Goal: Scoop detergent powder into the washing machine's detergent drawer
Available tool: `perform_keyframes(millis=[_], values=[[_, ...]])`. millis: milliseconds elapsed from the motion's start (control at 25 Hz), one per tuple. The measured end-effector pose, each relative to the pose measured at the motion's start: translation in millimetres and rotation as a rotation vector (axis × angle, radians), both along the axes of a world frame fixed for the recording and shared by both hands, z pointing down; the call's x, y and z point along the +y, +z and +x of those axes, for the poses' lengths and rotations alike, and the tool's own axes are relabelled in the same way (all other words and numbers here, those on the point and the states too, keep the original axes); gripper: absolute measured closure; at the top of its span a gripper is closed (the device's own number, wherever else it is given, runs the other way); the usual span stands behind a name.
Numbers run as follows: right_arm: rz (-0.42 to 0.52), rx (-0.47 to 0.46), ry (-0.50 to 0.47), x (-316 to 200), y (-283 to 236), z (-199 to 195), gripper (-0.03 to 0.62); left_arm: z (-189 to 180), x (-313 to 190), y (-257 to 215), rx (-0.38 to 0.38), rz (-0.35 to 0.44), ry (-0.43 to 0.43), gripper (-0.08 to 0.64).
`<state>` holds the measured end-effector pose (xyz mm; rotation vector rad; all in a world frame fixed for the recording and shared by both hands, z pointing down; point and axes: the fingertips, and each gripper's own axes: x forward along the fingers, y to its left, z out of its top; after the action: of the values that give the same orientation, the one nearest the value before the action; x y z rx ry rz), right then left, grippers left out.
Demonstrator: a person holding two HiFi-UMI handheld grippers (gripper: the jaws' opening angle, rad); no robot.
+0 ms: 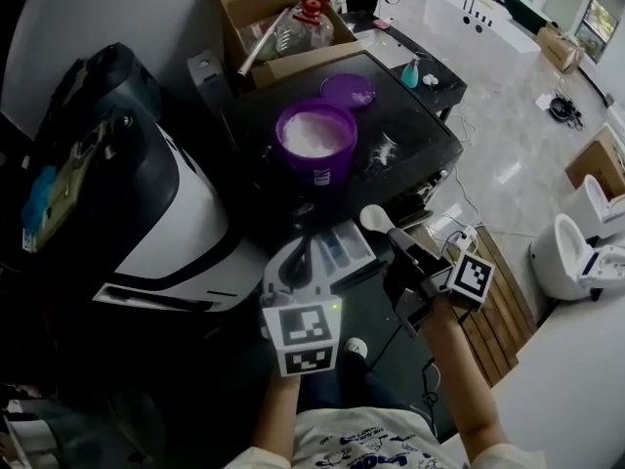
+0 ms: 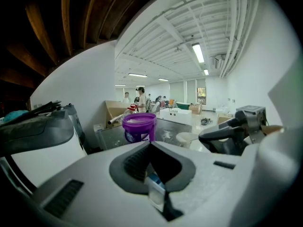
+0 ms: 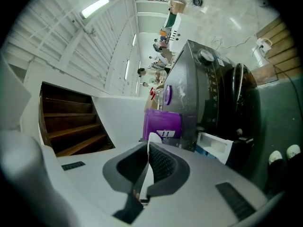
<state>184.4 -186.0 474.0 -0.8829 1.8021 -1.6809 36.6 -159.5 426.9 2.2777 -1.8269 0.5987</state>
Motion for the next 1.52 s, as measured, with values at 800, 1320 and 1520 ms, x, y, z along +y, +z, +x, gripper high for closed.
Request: perform_keyframes(millis=[800,1320,1520], values=[[-0.037,0.328,0.013,8.9,53.8,-10.6,0.572,-33.8,-0.6,53.9,0.019,-0.113,0.033,0.557],[0.083,0.682,-0.138,-11.1,67.6,-29.3,0.572,-37.4,-10.1,69.4,0.037,-0.144,0.05,0.557],[0.155,0.859,-0.243,-17.3,78.1,-33.1,0.572,-39.7,-11.8,71.5,0.036,-0.151,0.046,0.557]])
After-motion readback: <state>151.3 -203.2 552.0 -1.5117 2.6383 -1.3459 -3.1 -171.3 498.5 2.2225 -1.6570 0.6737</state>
